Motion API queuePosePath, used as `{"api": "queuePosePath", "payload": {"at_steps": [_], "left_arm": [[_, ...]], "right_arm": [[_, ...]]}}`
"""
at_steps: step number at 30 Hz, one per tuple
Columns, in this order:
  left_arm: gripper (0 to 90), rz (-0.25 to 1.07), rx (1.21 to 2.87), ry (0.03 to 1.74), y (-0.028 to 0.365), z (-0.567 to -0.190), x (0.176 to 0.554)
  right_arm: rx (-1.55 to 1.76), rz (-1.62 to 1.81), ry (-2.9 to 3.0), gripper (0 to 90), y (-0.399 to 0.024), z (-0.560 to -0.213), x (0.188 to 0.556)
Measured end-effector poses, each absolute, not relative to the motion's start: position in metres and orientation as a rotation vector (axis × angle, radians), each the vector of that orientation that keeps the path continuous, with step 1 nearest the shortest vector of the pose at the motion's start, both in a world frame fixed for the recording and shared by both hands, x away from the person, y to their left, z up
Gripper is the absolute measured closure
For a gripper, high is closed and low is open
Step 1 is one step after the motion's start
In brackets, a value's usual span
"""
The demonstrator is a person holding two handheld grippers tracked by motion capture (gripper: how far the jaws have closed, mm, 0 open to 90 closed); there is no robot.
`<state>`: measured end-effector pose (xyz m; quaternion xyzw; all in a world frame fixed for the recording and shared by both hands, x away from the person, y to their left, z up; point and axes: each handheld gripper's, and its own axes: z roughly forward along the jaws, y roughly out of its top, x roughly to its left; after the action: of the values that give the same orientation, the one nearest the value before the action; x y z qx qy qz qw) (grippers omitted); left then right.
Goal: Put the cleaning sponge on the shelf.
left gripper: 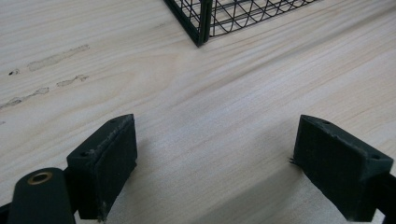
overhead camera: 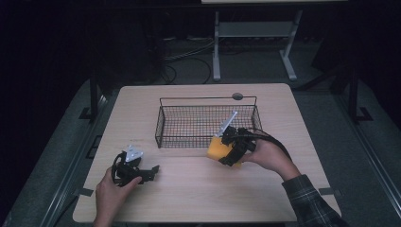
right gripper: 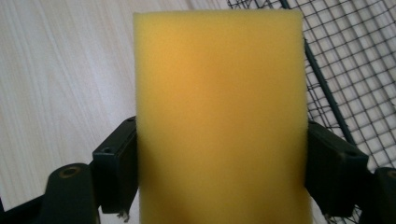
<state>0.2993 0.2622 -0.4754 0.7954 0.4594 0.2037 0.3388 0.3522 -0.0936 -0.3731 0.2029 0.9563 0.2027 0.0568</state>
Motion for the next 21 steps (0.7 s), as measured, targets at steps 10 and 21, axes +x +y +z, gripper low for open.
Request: {"api": "queuePosePath", "payload": {"at_steps": [10, 21], "left_arm": [[12.6, 0.531, 2.072, 1.196, 0.262, -0.475, 0.299], [12.6, 0.53, 2.071, 1.197, 0.262, -0.475, 0.299]], "right_arm": [[0.634, 0.629, 2.873, 23.0, -0.104, -0.36, 0.356], [0.689, 0.658, 2.824, 23.0, -0.122, -0.34, 0.368]]}}
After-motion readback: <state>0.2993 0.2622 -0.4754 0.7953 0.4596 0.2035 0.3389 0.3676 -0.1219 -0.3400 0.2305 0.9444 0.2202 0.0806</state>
